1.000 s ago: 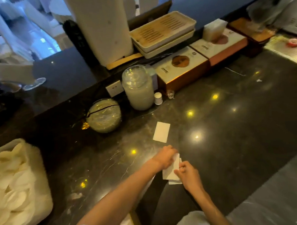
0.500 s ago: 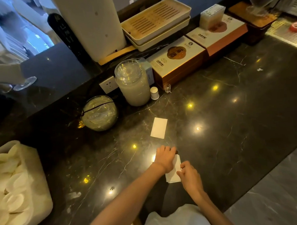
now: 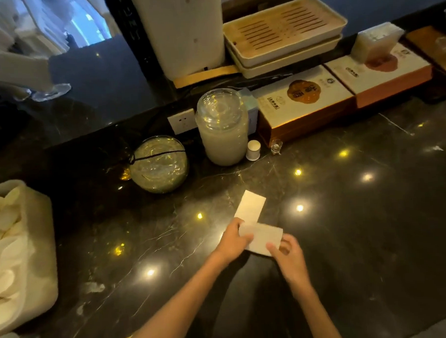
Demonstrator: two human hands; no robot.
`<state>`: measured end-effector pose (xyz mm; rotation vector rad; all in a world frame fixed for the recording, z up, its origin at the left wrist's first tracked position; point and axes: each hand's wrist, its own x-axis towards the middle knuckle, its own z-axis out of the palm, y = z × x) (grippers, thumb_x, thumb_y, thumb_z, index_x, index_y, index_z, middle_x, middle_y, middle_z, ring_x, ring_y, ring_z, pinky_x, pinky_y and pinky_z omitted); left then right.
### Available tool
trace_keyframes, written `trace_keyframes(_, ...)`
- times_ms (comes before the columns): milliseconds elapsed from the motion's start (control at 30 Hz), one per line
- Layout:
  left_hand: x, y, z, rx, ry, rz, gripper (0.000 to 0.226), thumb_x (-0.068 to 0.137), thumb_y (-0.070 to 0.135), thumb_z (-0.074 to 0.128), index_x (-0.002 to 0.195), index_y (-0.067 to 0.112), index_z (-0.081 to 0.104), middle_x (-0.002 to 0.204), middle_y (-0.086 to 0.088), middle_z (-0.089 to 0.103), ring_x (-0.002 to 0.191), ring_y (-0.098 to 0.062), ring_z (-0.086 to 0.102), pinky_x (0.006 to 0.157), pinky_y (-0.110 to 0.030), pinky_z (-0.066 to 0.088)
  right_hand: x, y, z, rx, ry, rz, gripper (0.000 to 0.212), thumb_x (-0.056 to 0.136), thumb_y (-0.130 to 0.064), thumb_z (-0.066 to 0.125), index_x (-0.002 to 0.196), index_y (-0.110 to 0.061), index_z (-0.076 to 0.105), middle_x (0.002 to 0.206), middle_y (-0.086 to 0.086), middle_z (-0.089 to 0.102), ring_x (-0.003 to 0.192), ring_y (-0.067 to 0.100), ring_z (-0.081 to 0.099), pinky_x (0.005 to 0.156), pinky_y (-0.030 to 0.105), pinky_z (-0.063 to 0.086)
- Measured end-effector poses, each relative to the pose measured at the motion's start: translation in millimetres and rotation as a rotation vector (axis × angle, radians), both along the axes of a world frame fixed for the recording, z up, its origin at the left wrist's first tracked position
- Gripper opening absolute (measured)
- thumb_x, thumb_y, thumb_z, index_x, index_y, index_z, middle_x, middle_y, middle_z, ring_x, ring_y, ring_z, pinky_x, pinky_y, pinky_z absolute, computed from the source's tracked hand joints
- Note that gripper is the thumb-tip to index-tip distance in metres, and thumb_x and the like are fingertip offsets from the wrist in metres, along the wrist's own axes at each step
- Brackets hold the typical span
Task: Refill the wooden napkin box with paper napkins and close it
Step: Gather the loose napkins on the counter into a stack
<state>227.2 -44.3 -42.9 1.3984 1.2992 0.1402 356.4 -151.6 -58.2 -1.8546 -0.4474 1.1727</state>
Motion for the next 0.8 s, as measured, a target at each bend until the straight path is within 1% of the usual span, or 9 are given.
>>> trace_keyframes(100,6,22,6,-0.068,-0.019,0.243,0.023,0.091,0.006,0.058,0.110,0.011,0.046,0.102,-0.002,0.053,0.091,-0.013,0.054,0.071,-0.022,0.050,20,60,13,0.075,-0.020,0.040,0.034,0.089,-0.010,0.067,0.121,-0.012,0.056,0.105,0.004,0.066,0.093,0.012,0.065,0.072,0.020,0.052)
trace_keyframes(167,13,38,9,-0.142,-0.032,0.362,0.018,0.090,0.001,0.056,0.100,0.013,0.048,0.098,-0.004,0.055,0.084,-0.011,0.054,0.065,-0.022,0.050,32,98,9,0.048,-0.124,0.163,0.033,0.089,-0.014,0.064,0.122,-0.015,0.059,0.107,-0.001,0.066,0.095,0.011,0.063,0.070,0.019,0.048)
trace_keyframes(267,23,55,7,-0.285,-0.003,0.429,0.017,0.088,0.000,0.053,0.097,0.013,0.047,0.096,-0.010,0.056,0.087,-0.017,0.053,0.061,-0.023,0.045,41,142,-2,-0.008,-0.386,0.360,0.033,0.090,-0.018,0.059,0.123,-0.020,0.061,0.115,0.000,0.064,0.103,0.017,0.061,0.082,0.031,0.053)
trace_keyframes(333,28,58,6,-0.371,0.016,0.417,0.021,0.089,0.004,0.053,0.108,0.011,0.048,0.101,-0.007,0.054,0.096,-0.020,0.051,0.070,-0.025,0.046,43,157,-13,-0.069,-0.544,0.491,0.035,0.090,-0.020,0.059,0.125,-0.023,0.062,0.119,0.003,0.064,0.104,0.021,0.062,0.088,0.040,0.055)
trace_keyframes(433,31,57,-1,-0.480,0.042,0.485,0.037,0.087,0.008,0.055,0.123,0.013,0.047,0.111,-0.006,0.051,0.105,-0.023,0.049,0.092,-0.036,0.048,39,161,-26,-0.127,-0.700,0.618,0.032,0.088,-0.019,0.061,0.118,-0.028,0.065,0.115,0.007,0.066,0.099,0.025,0.064,0.082,0.042,0.057)
trace_keyframes(533,33,55,-7,-0.494,0.015,0.581,0.036,0.085,0.006,0.054,0.120,0.011,0.050,0.108,-0.010,0.053,0.096,-0.023,0.050,0.082,-0.034,0.050,32,156,-21,-0.165,-0.808,0.658,0.038,0.089,-0.016,0.064,0.127,-0.021,0.061,0.120,0.012,0.063,0.109,0.032,0.057,0.090,0.044,0.052)
trace_keyframes(633,31,49,-11,-0.468,-0.007,0.636,0.036,0.081,0.007,0.054,0.116,0.016,0.053,0.125,-0.017,0.051,0.096,-0.022,0.049,0.059,-0.025,0.042,26,153,-15,-0.223,-0.759,0.642,0.043,0.090,-0.011,0.063,0.132,-0.017,0.055,0.124,0.014,0.060,0.114,0.035,0.054,0.094,0.044,0.047)
trace_keyframes(700,26,41,-12,-0.457,-0.032,0.694,0.039,0.081,0.006,0.058,0.116,0.021,0.053,0.129,-0.012,0.047,0.108,-0.025,0.052,0.060,-0.024,0.046,22,149,-10,-0.224,-0.614,0.602,0.040,0.089,-0.007,0.062,0.127,-0.013,0.058,0.121,0.012,0.060,0.108,0.031,0.059,0.087,0.038,0.050)
trace_keyframes(800,10,28,-8,-0.440,-0.142,0.740,0.047,0.081,0.002,0.064,0.120,0.024,0.049,0.127,-0.011,0.052,0.107,-0.025,0.058,0.070,-0.028,0.056,18,132,1,-0.139,-0.321,0.525,0.033,0.085,-0.002,0.062,0.117,-0.008,0.063,0.104,0.003,0.064,0.091,0.018,0.061,0.065,0.019,0.045)
